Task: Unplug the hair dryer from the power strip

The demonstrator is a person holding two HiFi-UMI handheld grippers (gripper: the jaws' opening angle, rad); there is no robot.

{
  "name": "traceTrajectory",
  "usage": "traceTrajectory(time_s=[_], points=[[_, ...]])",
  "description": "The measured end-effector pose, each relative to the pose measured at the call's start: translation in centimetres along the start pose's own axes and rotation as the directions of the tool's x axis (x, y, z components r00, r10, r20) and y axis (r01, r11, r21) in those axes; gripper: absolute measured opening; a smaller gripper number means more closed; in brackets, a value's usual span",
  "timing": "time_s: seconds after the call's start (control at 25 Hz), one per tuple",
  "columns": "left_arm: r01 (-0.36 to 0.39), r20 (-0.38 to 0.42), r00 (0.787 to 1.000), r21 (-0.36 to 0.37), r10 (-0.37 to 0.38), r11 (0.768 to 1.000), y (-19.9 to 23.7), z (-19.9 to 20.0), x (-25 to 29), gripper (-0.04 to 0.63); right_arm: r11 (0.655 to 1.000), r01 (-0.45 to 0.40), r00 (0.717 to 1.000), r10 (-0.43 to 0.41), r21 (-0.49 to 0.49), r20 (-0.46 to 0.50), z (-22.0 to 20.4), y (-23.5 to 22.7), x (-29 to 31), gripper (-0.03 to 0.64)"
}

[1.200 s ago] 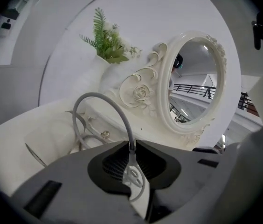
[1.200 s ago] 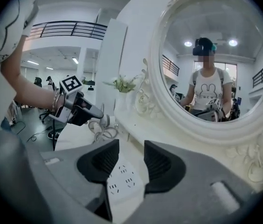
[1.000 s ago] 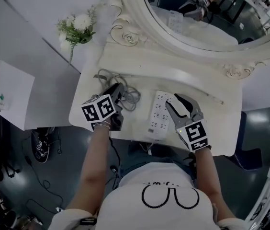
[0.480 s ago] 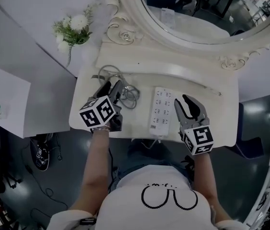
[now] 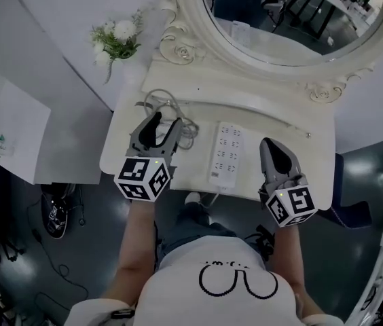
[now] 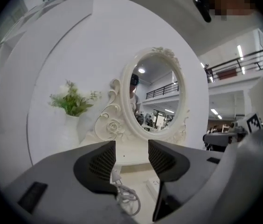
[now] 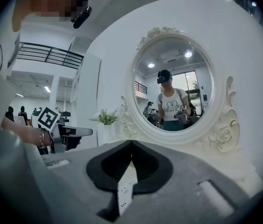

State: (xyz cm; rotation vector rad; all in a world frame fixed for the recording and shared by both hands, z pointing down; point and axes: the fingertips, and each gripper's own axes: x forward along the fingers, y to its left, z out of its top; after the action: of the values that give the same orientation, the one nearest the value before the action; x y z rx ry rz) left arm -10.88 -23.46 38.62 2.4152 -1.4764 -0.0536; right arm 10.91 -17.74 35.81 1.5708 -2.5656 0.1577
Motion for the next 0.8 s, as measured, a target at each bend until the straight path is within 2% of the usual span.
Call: traceTrajectory(time_s=[0.12,0.2,0.24,0.28,0.32,0.4,0.48,0.8], points=[[-0.012,-0.026,1.000,0.153,0.016,0.988,-2.5,0.5,-0.9,0.215,0.997,0.057,0.998,-0.058,-0.043,-0.008,0.7,-0.5,-2.1,-0.002],[-0.020,-0.001,1.000,0.218,0.021,0.976,-3.9,1.5,-1.6,0.208,0.994,0.088,0.996,-0.088,-0.068,0.002,1.7,-0.8,-3.1,-0.002],[-0.020,0.029,0.999,0.225,0.013,0.974,-4.6,2.2,-2.1,0.178,0.992,0.098,0.995,-0.097,-0.080,0.013,2.2,-0.9,-3.6,-0.002],[-0.013,0.065,0.998,0.213,-0.001,0.977,-5.3,2.9,-2.6,0.055,0.990,0.105,0.994,-0.103,-0.091,0.025,2.8,-0.9,-4.0,-0.002],[0.000,0.094,0.995,0.194,-0.019,0.981,-6.0,3.5,-3.2,-0.003,0.989,0.110,0.994,-0.107,-0.102,0.036,3.3,-0.8,-4.3,-0.002],[0.024,0.115,0.992,0.191,-0.047,0.981,-7.3,4.0,-3.9,-0.003,0.985,0.120,0.992,-0.114,-0.120,0.055,4.1,-0.6,-4.8,-0.002],[0.028,0.112,0.992,0.232,-0.055,0.972,-8.1,4.4,-4.1,-0.003,0.983,0.130,0.990,-0.121,-0.126,0.073,4.8,-0.4,-5.0,-0.002],[-0.020,0.163,0.986,0.298,-0.030,0.954,-8.9,7.8,-4.1,-0.003,0.975,0.175,0.980,-0.160,-0.137,0.115,7.4,-0.5,-6.0,-0.002]])
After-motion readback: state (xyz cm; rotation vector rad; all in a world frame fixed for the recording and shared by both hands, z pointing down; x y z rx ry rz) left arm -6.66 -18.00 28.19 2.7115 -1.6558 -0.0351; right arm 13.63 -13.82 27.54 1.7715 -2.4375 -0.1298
